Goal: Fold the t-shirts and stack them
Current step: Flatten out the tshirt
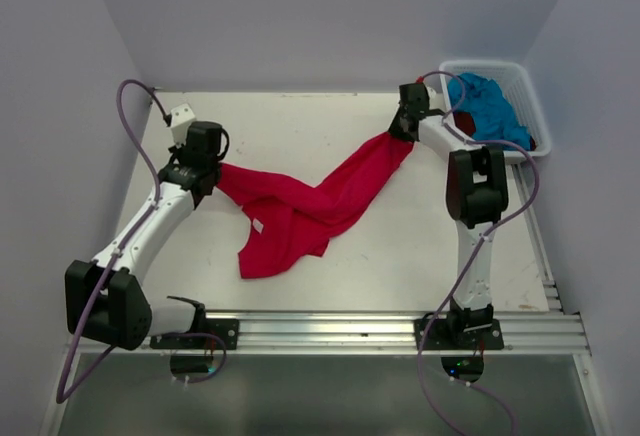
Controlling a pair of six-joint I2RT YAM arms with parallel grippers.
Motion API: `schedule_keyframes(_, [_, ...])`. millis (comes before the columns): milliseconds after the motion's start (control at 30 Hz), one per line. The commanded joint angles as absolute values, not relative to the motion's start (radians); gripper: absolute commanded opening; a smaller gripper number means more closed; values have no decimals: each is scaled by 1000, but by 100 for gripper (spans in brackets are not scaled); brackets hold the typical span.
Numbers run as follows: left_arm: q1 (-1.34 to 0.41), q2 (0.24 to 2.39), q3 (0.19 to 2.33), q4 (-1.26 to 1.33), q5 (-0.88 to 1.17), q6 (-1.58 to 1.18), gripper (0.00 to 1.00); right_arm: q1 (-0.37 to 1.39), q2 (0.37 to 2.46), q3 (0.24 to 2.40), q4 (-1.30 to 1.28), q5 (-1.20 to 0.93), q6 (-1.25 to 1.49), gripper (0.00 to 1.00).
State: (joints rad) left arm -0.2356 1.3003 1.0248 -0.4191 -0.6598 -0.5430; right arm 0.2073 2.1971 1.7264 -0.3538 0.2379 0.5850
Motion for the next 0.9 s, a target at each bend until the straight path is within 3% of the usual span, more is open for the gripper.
schedule_keyframes(0, [-227,1261,1026,-385,-698,-581,0,173,2232,1790,-177,-201,502,28])
schedule_keyframes(33, [-227,1259,1026,-385,-695,-583,0,175,2214,1764,-149,-257,488,72])
schedule_keyframes(133, [-227,1259,1026,-388,-673,-586,0,173,2119,1649,-71,-316,463,90])
schedule_keyframes(300, [-227,1238,1015,-379,-634,-586,0,175,1942,1456,-5,-287,439,89])
schedule_keyframes(433, [-227,1226,1011,-388,-606,-592,0,207,1807,1395,-92,-236,396,75])
schedule_keyframes(533, [-227,1213,1002,-382,-589,-591,0,291,1735,1361,-182,-42,348,67])
schedule_keyframes(633, [-227,1207,1000,-388,-572,-594,0,354,1727,1362,-284,70,342,59])
schedule_keyframes(867, [-227,1166,1002,-400,-546,-594,0,409,1784,1316,-420,181,405,57])
